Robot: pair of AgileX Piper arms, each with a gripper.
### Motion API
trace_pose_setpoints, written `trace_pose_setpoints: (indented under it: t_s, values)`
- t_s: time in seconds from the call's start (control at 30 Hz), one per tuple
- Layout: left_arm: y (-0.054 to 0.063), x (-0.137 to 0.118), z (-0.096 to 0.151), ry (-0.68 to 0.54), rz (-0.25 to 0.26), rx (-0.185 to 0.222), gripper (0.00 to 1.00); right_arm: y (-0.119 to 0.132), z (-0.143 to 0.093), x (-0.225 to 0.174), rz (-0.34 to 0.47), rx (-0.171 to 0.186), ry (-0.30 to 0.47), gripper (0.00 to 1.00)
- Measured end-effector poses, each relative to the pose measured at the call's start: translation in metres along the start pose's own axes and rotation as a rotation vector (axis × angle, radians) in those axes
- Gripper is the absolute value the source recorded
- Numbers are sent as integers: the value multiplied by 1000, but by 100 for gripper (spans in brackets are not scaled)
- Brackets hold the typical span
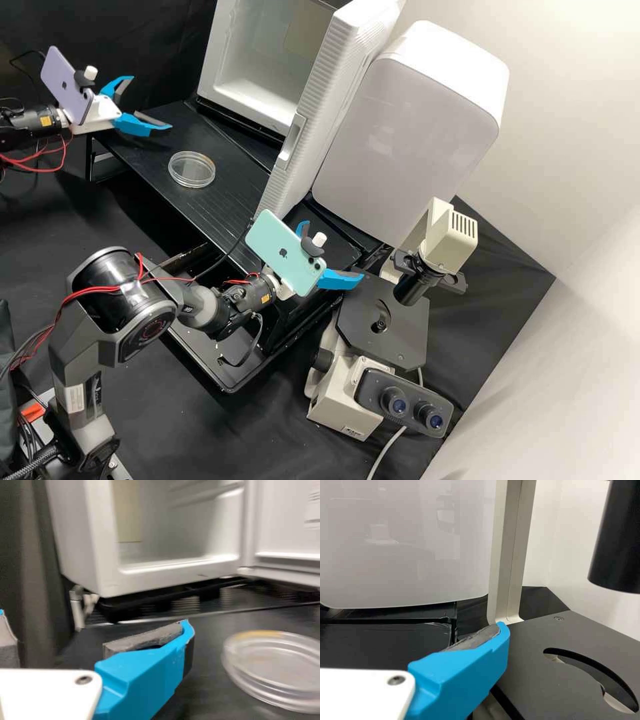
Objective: Place the petri dish in the incubator
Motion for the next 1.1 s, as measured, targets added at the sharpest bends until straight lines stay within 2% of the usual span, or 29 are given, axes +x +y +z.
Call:
trace_pose_setpoints:
  t_s: [0.2, 0.4, 0.73, 0.83, 1.0, 1.1]
  values:
    - [-11, -18, 12, -86, -13, 2, 100, 0, 0, 0, 0, 0, 0, 100]
    - [-22, -27, 23, -164, -55, 14, 100, 0, 0, 0, 0, 0, 0, 100]
    - [-29, -27, 33, -209, -83, 12, 100, 0, 0, 0, 0, 0, 0, 100]
    - [-28, -23, 35, -216, -93, -16, 100, 0, 0, 0, 0, 0, 0, 100]
    - [-33, -11, 38, -241, -145, -75, 100, 0, 0, 0, 0, 0, 0, 100]
    - [-32, -4, 41, -261, -150, -98, 100, 0, 0, 0, 0, 0, 0, 100]
